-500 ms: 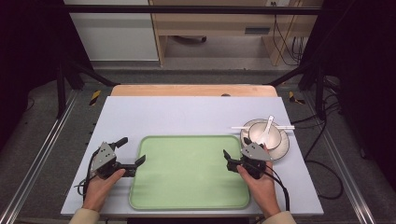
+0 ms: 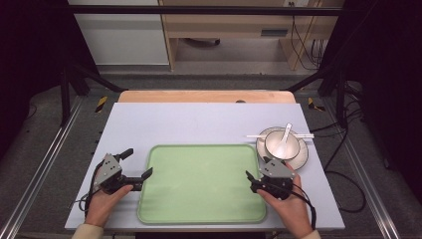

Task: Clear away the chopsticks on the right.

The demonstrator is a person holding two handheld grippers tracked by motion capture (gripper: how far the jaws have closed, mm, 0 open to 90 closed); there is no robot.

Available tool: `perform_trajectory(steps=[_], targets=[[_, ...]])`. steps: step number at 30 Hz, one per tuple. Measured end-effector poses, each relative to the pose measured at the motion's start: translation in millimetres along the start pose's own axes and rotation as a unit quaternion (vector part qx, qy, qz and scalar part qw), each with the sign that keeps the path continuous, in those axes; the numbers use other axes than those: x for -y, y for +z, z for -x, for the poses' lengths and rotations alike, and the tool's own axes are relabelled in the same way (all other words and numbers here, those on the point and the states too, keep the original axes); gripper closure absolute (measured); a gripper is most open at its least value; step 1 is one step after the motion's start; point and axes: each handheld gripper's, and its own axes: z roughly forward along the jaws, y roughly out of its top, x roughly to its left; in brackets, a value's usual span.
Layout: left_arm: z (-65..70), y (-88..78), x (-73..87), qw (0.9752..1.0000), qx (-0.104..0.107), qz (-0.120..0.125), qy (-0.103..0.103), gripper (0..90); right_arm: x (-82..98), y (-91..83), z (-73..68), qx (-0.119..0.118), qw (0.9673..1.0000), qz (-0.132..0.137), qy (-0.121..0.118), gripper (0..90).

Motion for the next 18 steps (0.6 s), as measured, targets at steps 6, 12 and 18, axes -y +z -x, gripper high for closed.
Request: perform_trajectory(steps=[6,12,18], targets=[[0.9,-0.7,-0.6,1.0000,-0.003,-0.003,0.002,2.8,-13.0,-42.0,40.8,0.042,0.9988,0.003,-0.025,58.2],[2.0,-1.1,-1.3,0.9999,-0.009,-0.005,0.005,3.6,-16.5,-53.8,113.6,0.069,0.9969,-0.017,0.035,84.7],[2.5,0.0,-0.8,1.0000,-0.004,-0.008,0.004,3.8,-10.4,-27.9,181.5,0.093,0.9918,-0.042,0.076,90.0]])
